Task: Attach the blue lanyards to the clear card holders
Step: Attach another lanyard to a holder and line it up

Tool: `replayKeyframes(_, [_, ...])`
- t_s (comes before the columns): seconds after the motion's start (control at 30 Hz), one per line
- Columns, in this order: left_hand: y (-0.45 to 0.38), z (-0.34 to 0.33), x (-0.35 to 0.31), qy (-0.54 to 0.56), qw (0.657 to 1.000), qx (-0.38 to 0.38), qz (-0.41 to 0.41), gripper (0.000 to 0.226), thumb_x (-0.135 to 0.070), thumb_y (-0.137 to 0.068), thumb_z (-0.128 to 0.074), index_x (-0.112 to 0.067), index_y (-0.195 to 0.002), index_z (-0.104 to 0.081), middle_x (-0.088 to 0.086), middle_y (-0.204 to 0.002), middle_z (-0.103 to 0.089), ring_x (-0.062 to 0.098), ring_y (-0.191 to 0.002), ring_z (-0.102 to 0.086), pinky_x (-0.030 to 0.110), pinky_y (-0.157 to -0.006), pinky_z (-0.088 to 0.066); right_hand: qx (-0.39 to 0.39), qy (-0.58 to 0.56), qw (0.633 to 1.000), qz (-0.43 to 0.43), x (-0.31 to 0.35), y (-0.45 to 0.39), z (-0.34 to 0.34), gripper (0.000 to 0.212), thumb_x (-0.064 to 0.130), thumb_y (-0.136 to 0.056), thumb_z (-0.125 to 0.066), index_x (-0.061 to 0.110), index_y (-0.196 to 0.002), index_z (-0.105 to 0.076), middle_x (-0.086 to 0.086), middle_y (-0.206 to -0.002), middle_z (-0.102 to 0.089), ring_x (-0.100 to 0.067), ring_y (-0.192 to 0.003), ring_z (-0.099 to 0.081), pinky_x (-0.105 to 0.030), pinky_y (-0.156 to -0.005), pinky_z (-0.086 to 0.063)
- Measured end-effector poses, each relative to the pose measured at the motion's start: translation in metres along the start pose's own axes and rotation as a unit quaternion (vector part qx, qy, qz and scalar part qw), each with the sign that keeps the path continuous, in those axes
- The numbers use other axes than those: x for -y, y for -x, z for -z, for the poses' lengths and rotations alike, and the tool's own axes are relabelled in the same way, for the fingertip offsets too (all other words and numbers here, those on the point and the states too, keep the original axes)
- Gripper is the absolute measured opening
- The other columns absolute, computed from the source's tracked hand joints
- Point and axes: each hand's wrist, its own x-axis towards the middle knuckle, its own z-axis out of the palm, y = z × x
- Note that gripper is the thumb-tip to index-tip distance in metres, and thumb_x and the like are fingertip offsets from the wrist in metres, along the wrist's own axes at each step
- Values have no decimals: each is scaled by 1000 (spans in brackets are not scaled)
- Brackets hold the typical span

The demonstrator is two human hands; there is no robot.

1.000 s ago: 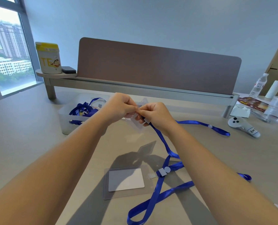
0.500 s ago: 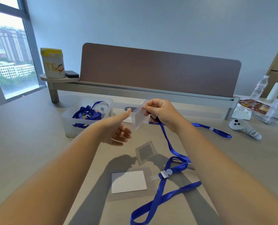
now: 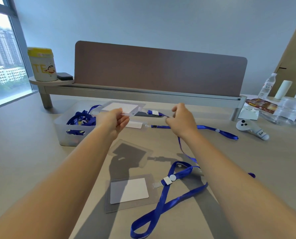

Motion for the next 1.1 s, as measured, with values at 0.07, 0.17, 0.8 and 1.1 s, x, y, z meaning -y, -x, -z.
replayKeyframes(0.07, [1, -3, 1, -19, 1000, -13, -10, 13, -10, -90, -52, -4, -79, -55, 6, -68, -57, 12, -54, -58, 14, -37, -50, -77, 56, 995, -29, -10, -5, 5, 23, 31, -89, -54, 11, -79, -47, -1, -73, -45, -21, -69, -44, -25, -50, -29])
replayKeyframes(0.17, [3, -9, 3, -36, 999, -11, -13, 8, -11, -90, -53, -4, -90, -55, 6, -69, -57, 13, -59, -56, 14, -37, -50, -65, 44, 992, -97, -19, -11, 12, 49, 44, -91, -42, 9, -57, -47, -2, -56, -46, -19, -51, -43, -23, -47, -28])
replayKeyframes(0.8, [-74, -21, 62, -152, 978, -137, -30, 26, -18, -86, -58, -10, -62, -50, 3, -59, -51, 10, -51, -45, 20, -50, -35, -178, -509, 787, -301, -107, -52, 38, 26, 10, -92, -34, 16, -70, -46, -2, -69, -63, -8, -45, -35, -12, -30, -29])
replayKeyframes(1.1, [-114, -39, 91, -55, 986, -156, -10, 26, -4, -86, -56, -2, -61, -49, 6, -58, -47, 1, -17, -42, 11, -26, -39, -244, -475, 799, -277, -158, -88, 45, 25, 14, -95, -46, 19, -73, -56, 5, -70, -53, -6, -59, -49, -16, -52, -45])
